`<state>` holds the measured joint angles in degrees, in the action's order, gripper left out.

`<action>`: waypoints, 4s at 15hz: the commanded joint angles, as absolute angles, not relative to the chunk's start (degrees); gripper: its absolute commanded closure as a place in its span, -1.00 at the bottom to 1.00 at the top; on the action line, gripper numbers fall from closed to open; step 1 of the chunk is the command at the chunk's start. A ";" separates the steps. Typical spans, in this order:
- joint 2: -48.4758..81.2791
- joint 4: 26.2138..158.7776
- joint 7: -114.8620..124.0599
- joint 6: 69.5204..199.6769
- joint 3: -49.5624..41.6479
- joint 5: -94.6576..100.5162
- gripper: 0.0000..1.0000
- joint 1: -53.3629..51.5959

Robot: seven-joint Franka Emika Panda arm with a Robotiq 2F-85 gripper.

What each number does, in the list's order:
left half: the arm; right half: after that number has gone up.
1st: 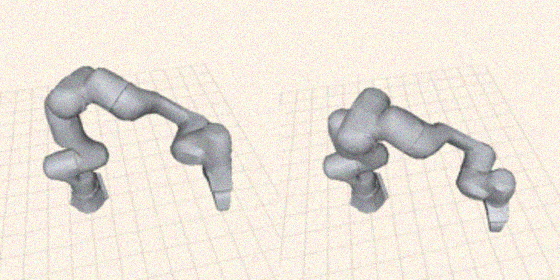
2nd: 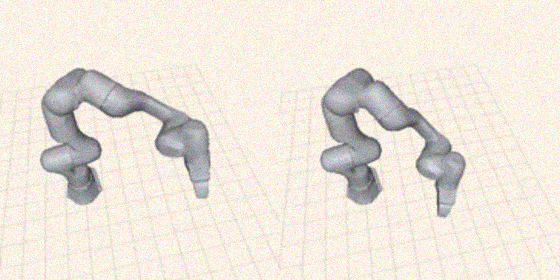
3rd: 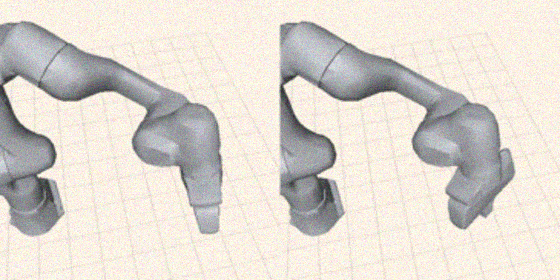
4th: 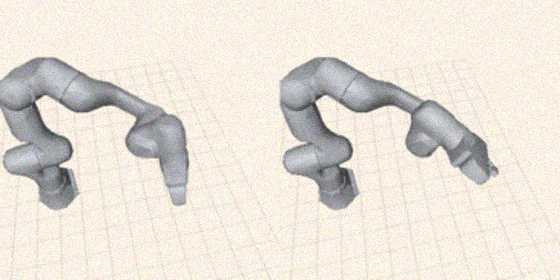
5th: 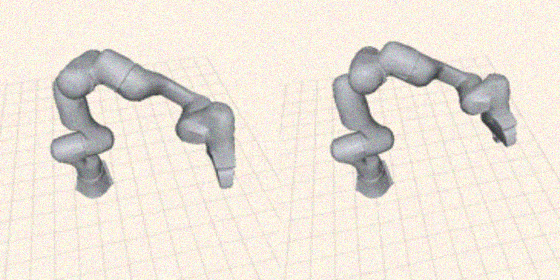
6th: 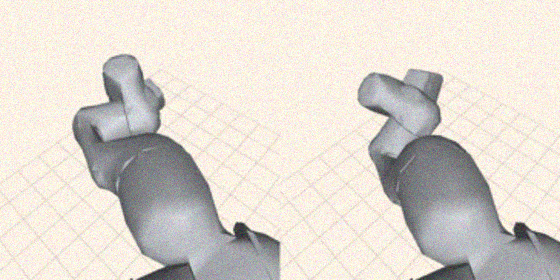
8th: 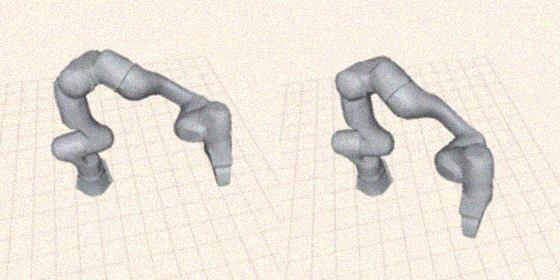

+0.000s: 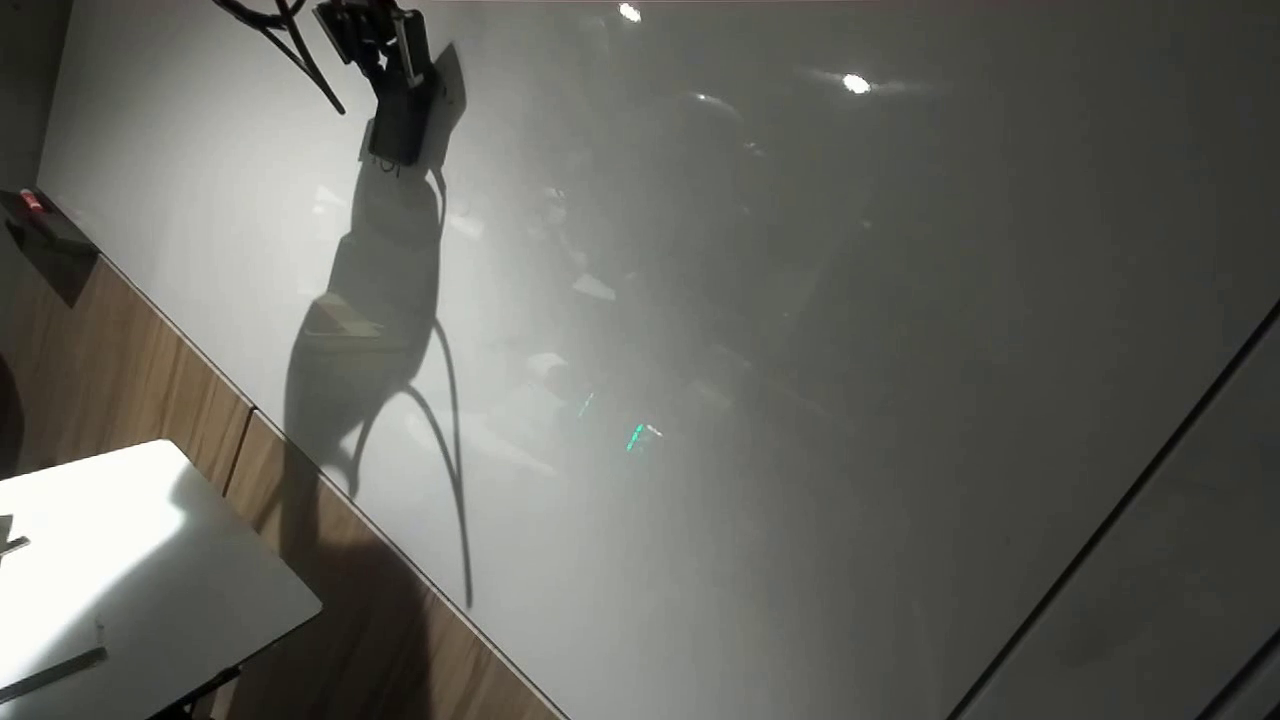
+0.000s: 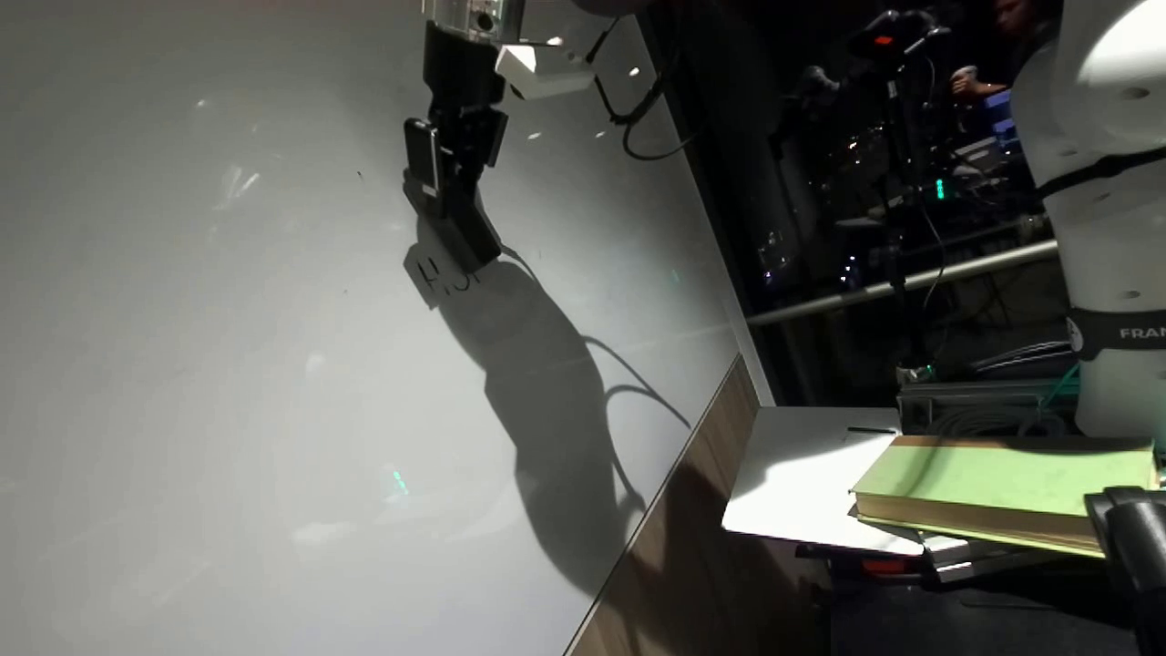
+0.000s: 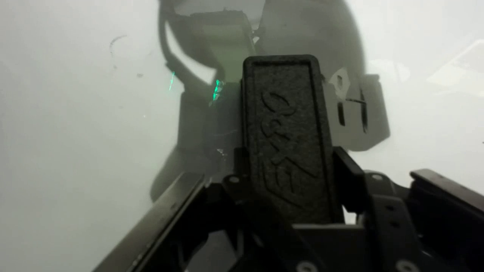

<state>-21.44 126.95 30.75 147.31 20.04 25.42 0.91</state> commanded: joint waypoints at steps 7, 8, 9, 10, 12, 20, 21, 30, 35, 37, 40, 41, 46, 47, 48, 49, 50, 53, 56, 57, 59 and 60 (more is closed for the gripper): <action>-16.07 131.24 35.11 150.46 23.58 27.99 0.41 2.21; -14.32 131.06 35.77 150.88 23.47 29.02 0.41 2.74; -12.32 130.98 36.15 151.78 22.75 30.13 0.41 3.30; -10.38 130.23 36.89 152.16 22.29 31.58 0.41 3.84; -7.05 128.87 37.39 153.15 22.42 33.40 0.41 6.45; -9.49 129.30 39.08 150.89 22.74 32.51 0.41 5.19; -10.51 129.03 38.44 150.28 22.65 31.44 0.41 4.80; -16.69 119.37 38.33 140.75 21.56 29.85 0.41 -2.08; -14.73 118.07 40.50 140.82 25.06 31.41 0.41 -2.97; -12.86 118.55 41.62 141.55 25.87 33.09 0.41 -2.73; -9.50 118.99 42.97 142.87 24.38 37.20 0.41 -2.26; -8.53 118.82 43.30 142.93 23.46 38.37 0.41 -2.26; -8.40 119.08 42.77 142.94 19.60 39.22 0.41 -2.19; -8.70 119.47 42.50 143.21 18.86 39.11 0.41 -2.09; -9.07 120.05 42.34 143.51 18.20 39.21 0.41 -1.85; -9.20 120.36 41.92 143.78 17.39 39.31 0.41 -1.44; -9.47 120.92 41.70 144.17 16.61 39.51 0.41 -1.02; -10.96 122.82 42.01 144.41 14.85 40.04 0.41 -0.10; -11.53 124.87 41.55 145.39 12.93 40.14 0.41 1.06; -11.41 125.67 41.21 146.03 12.27 40.33 0.41 1.47; -11.33 126.90 41.51 146.69 11.84 41.38 0.41 2.16; -11.35 127.19 41.90 146.75 11.73 42.01 0.41 2.40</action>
